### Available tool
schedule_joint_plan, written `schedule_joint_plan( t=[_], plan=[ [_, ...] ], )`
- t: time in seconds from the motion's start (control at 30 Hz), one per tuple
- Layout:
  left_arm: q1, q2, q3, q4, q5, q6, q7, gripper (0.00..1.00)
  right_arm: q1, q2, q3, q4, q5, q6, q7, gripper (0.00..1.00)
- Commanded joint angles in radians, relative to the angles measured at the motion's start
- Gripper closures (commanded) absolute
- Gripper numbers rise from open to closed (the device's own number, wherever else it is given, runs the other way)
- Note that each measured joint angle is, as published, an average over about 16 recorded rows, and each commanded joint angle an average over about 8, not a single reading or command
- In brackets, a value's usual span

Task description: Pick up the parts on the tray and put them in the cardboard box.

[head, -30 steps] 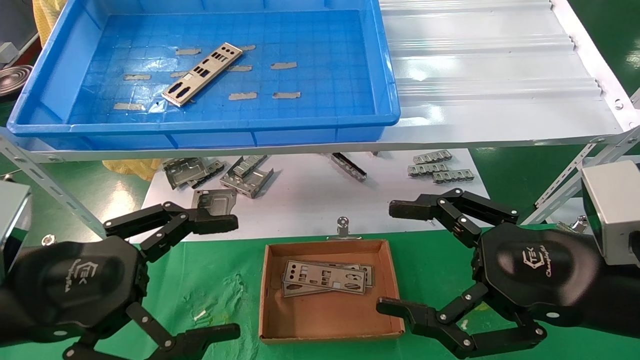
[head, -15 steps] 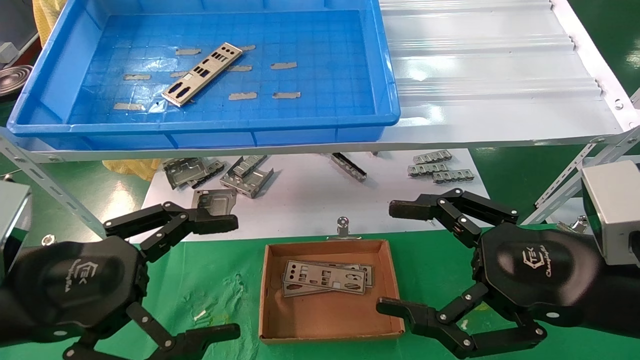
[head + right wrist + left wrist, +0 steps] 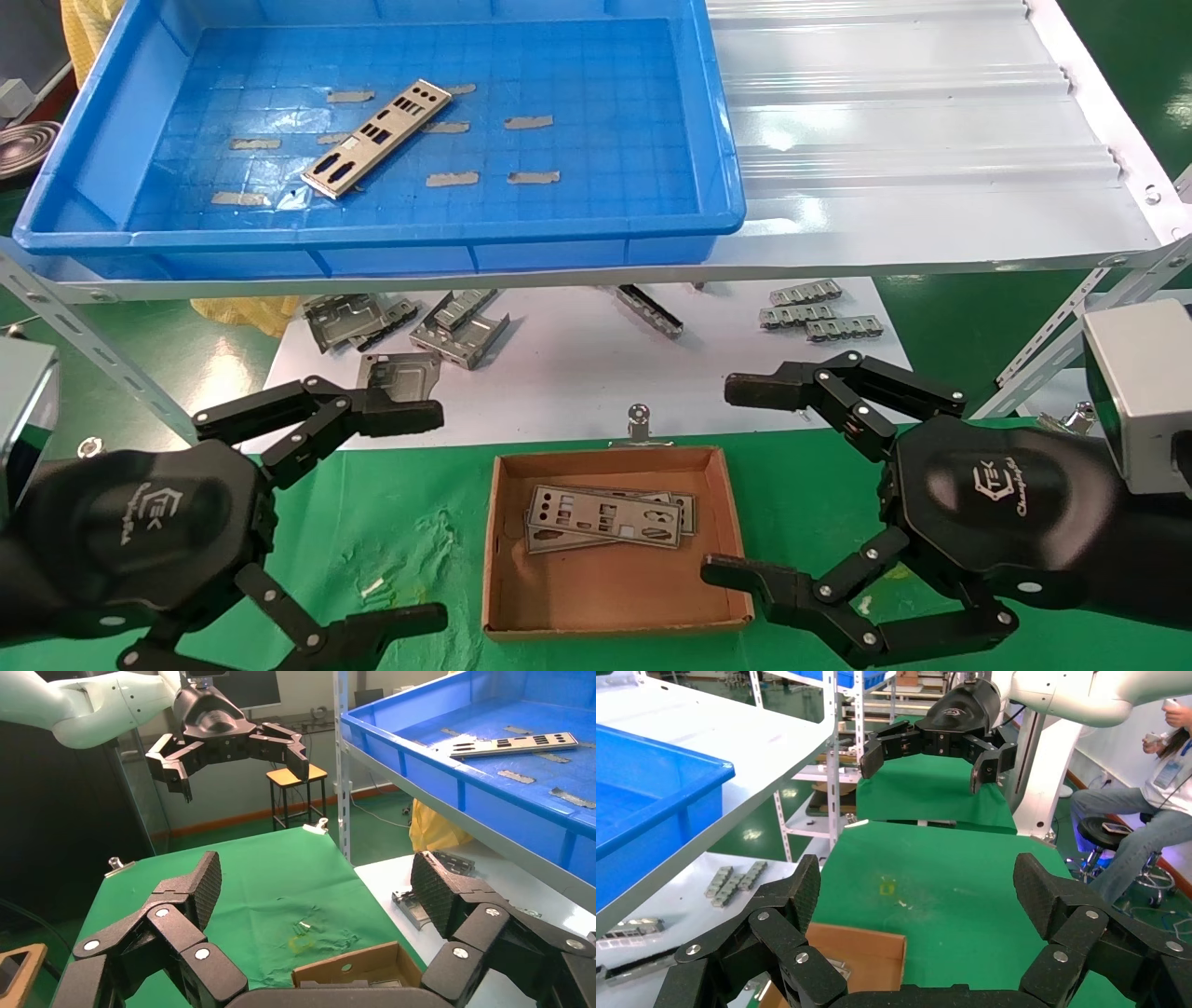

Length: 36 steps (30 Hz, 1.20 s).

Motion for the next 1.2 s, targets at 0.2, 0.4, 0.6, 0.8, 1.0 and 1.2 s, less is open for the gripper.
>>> schedule_joint_plan(
  t=[0.2, 0.4, 0.6, 0.8, 1.0, 1.2],
  plan=[
    [0.000, 0.000, 0.000, 0.000, 0.000, 0.000, 0.000, 0.00, 0.000, 0.000, 0.000, 0.000, 0.000, 0.000, 0.000, 0.00],
    [0.000, 0.000, 0.000, 0.000, 0.000, 0.000, 0.000, 0.00, 0.000, 0.000, 0.000, 0.000, 0.000, 0.000, 0.000, 0.00],
    [0.000, 0.000, 0.000, 0.000, 0.000, 0.000, 0.000, 0.00, 0.000, 0.000, 0.000, 0.000, 0.000, 0.000, 0.000, 0.00],
    [0.000, 0.000, 0.000, 0.000, 0.000, 0.000, 0.000, 0.00, 0.000, 0.000, 0.000, 0.000, 0.000, 0.000, 0.000, 0.00],
    [0.000, 0.000, 0.000, 0.000, 0.000, 0.000, 0.000, 0.00, 0.000, 0.000, 0.000, 0.000, 0.000, 0.000, 0.000, 0.00],
    [0.000, 0.000, 0.000, 0.000, 0.000, 0.000, 0.000, 0.00, 0.000, 0.000, 0.000, 0.000, 0.000, 0.000, 0.000, 0.00]
  ],
)
